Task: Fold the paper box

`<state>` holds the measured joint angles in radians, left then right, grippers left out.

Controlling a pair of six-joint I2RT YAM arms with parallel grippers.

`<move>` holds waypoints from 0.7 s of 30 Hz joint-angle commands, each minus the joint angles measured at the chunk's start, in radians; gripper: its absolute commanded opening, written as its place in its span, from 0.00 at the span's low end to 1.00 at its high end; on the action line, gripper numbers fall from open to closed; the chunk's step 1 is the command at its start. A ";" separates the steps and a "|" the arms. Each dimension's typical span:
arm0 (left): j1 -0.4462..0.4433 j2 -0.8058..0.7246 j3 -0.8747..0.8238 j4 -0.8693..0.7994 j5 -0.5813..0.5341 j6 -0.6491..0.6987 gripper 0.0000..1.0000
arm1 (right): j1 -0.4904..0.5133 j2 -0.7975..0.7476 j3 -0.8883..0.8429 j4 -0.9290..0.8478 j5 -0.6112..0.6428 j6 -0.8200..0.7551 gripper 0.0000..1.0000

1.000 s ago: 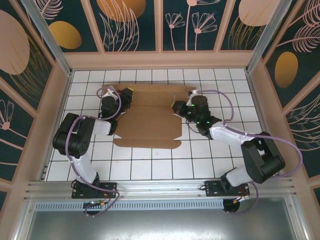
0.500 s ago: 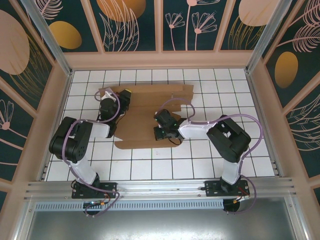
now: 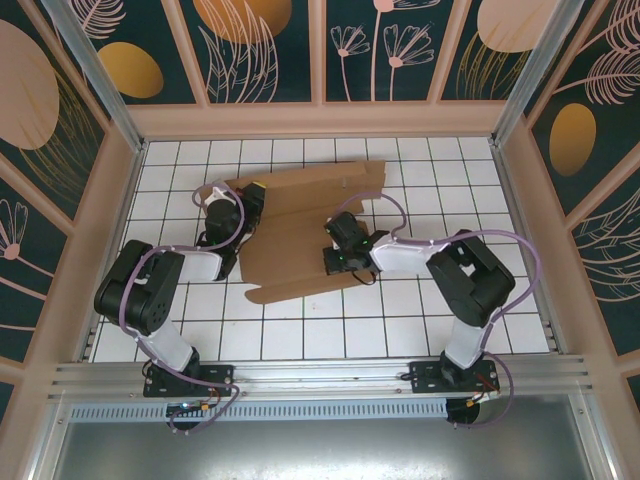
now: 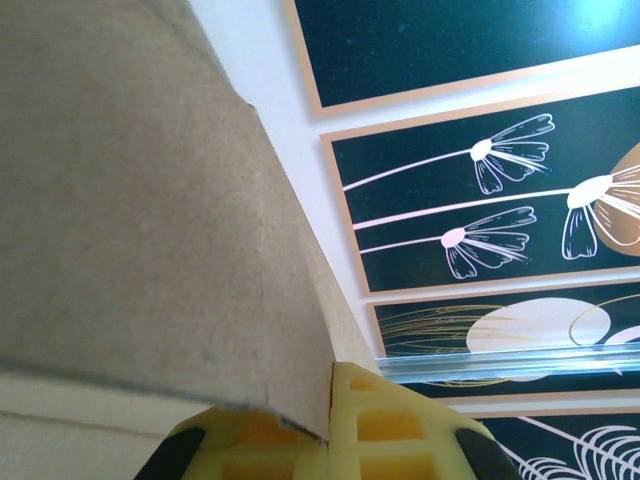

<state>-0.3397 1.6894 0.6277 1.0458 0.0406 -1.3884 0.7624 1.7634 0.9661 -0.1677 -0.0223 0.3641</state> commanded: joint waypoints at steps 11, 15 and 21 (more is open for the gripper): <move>0.000 0.055 -0.048 0.001 0.004 0.029 0.05 | -0.371 -0.164 0.400 -0.191 -0.230 0.095 0.66; 0.000 0.062 -0.044 0.002 0.012 0.026 0.05 | -0.374 -0.037 0.549 -0.293 -0.224 0.051 0.68; 0.000 0.063 -0.048 0.005 0.016 0.021 0.05 | -0.374 0.071 0.626 -0.326 -0.245 0.041 0.69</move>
<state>-0.3397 1.7176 0.6067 1.1221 0.0441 -1.3891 0.3859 1.8061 1.5452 -0.4175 -0.2409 0.4240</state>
